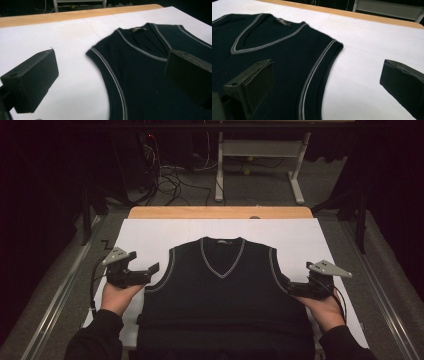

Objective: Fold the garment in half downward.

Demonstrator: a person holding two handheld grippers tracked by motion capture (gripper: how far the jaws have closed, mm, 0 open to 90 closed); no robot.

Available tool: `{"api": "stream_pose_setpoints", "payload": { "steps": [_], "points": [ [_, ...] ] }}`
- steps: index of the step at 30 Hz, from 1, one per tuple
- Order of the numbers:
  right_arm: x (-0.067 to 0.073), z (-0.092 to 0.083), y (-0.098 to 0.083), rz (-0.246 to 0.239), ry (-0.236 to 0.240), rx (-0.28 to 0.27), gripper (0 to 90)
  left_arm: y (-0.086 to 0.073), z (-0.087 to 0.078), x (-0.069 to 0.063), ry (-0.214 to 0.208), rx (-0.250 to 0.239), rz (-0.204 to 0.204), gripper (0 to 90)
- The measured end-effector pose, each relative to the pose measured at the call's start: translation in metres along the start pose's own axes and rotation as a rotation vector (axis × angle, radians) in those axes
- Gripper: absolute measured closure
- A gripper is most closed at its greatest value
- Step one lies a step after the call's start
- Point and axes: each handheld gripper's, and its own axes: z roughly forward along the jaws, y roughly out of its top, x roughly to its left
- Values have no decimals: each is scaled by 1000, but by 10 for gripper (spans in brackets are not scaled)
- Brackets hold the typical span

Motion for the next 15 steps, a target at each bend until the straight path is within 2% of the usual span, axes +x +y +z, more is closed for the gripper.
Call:
{"api": "stream_pose_setpoints", "payload": {
  "steps": [1, 2, 3, 4, 6, 7, 8, 9, 13, 15],
  "points": [
    [-1, 6, 7, -5, -6, 3, 2, 7, 11, 2, 8, 15, 3, 0],
    [-1, 6, 7, -5, -6, 3, 2, 7, 11, 2, 8, 15, 3, 0],
    [-1, 11, 12, -10, -10, 6, 2, 13, 23, 4, 16, 21, 2, 0],
    [-1, 13, 15, -17, -13, 6, 2, 13, 23, 4, 16, 21, 2, 0],
    [-1, 17, 19, -24, -15, 8, 2, 17, 34, 6, 25, 28, -10, 0],
    [-1, 19, 20, -24, -13, 11, 2, 21, 46, 9, 14, 47, -37, 0],
    [0, 21, 21, -24, -14, 16, 2, 21, 46, 9, 14, 47, -37, 0],
    [-1, 23, 22, -24, -13, 16, 2, 24, 57, 10, 16, 63, -49, 0],
    [-2, 28, 24, -19, -15, 20, 2, 28, 72, 10, 26, 74, -50, 0],
    [-3, 31, 25, -16, -17, 22, 2, 31, 84, 10, 31, 90, -60, 0]
  ]
}}
